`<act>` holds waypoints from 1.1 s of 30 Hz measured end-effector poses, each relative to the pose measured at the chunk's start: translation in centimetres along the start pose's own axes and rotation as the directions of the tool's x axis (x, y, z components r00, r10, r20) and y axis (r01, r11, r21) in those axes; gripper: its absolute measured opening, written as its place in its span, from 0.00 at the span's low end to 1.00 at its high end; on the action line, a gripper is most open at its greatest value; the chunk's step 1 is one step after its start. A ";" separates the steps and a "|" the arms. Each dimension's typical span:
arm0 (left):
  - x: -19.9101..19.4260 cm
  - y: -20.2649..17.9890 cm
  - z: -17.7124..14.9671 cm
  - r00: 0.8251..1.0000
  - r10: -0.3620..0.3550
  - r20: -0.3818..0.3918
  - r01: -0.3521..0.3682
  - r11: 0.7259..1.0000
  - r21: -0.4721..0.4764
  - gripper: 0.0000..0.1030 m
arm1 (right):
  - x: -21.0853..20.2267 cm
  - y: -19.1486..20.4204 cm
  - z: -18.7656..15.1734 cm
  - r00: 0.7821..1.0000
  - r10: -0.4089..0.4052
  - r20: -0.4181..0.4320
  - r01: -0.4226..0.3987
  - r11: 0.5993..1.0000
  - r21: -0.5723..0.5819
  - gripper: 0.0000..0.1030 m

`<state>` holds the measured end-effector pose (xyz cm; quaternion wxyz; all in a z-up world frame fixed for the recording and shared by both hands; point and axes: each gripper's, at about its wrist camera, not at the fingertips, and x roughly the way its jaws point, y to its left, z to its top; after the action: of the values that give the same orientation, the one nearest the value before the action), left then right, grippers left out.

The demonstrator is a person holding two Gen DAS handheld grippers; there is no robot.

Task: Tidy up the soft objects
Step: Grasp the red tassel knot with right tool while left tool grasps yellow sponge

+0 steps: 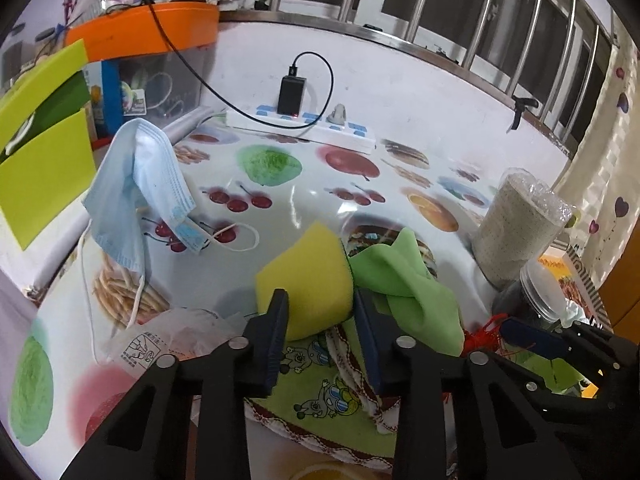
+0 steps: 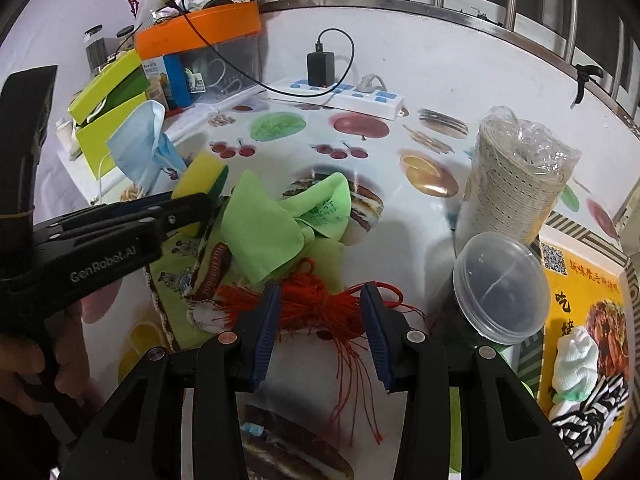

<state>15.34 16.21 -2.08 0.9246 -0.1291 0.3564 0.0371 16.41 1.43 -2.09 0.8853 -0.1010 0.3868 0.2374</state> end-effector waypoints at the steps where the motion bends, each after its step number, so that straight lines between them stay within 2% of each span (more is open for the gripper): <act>1: -0.1 0.0 0.0 1.000 -0.001 0.005 0.001 1.000 0.001 0.26 | 0.0 0.0 0.0 1.000 0.001 -0.003 -0.001 1.000 0.000 0.41; 9: -1.7 0.6 -0.4 0.999 -0.029 0.028 0.030 0.999 -0.038 0.24 | -0.1 0.1 0.0 1.000 -0.013 -0.022 0.012 0.999 -0.046 0.41; 18: -3.4 0.8 -1.4 0.997 -0.060 0.039 0.062 0.997 -0.053 0.24 | 1.3 1.7 0.0 0.993 -0.015 -0.114 -0.013 0.970 -0.243 0.41; 24: -3.2 1.0 -1.8 0.997 -0.071 0.024 0.072 0.996 -0.057 0.24 | 2.2 1.8 0.0 0.989 -0.031 -0.142 -0.013 0.955 -0.295 0.41; 27: -3.2 1.1 -2.0 0.997 -0.073 0.020 0.074 0.996 -0.058 0.24 | 2.6 1.7 0.0 0.988 -0.053 -0.144 0.007 0.953 -0.303 0.16; 33: -3.7 1.0 -2.2 0.997 -0.074 0.024 0.076 0.995 -0.057 0.24 | 0.8 1.3 0.2 0.995 -0.013 -0.095 -0.012 0.965 -0.262 0.11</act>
<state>11.01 16.68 -1.45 0.9251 -0.1688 0.3398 0.0141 16.34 2.85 -2.56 0.8447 -0.2288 0.3939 0.2810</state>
